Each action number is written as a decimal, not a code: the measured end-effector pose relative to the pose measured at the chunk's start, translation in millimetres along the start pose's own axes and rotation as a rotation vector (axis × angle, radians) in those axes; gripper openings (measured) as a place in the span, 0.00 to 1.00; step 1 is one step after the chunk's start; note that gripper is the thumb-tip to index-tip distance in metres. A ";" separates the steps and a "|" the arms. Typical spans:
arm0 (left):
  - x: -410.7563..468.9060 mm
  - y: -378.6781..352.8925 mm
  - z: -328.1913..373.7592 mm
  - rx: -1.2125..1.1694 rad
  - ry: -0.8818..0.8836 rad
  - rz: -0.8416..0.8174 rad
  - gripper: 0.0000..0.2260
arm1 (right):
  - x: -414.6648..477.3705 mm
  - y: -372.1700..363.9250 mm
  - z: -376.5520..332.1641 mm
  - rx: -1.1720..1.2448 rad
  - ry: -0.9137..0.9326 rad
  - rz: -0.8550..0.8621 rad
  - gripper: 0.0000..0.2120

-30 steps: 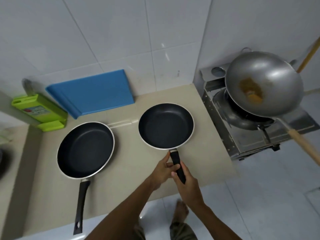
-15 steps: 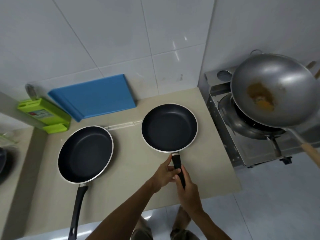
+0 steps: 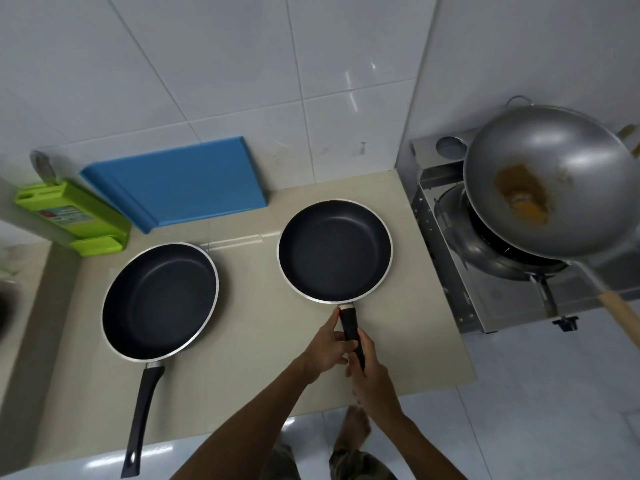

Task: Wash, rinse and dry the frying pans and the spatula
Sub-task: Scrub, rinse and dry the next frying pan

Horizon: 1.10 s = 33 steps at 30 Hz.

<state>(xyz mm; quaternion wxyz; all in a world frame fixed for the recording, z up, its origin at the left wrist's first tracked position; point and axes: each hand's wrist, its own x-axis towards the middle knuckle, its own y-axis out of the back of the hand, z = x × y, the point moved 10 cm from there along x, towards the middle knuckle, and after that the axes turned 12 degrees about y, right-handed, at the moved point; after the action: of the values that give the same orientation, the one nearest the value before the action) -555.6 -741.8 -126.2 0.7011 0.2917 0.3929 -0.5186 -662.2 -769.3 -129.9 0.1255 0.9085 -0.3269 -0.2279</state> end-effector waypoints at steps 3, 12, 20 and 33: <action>0.8 2.1 -0.6 0.020 -0.001 0.008 0.39 | 1.1 -3.8 2.9 0.008 -0.015 -0.020 0.27; 5.7 7.6 -9.9 -0.014 -0.002 0.013 0.39 | 3.9 -8.0 13.2 -0.027 -0.010 -0.039 0.29; 3.0 7.1 -11.4 0.028 -0.021 0.064 0.35 | 6.2 -3.9 18.5 -0.075 0.044 -0.029 0.31; -86.5 92.9 -9.0 1.011 -0.241 0.744 0.32 | 10.9 -3.2 -102.2 -0.891 0.492 0.045 0.23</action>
<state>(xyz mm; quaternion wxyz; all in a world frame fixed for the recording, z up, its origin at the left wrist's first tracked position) -482.2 -664.2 -57.0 0.6495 0.6430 -0.1092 -0.3910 -602.3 -765.9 -46.4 0.5789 0.7863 -0.1783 -0.1216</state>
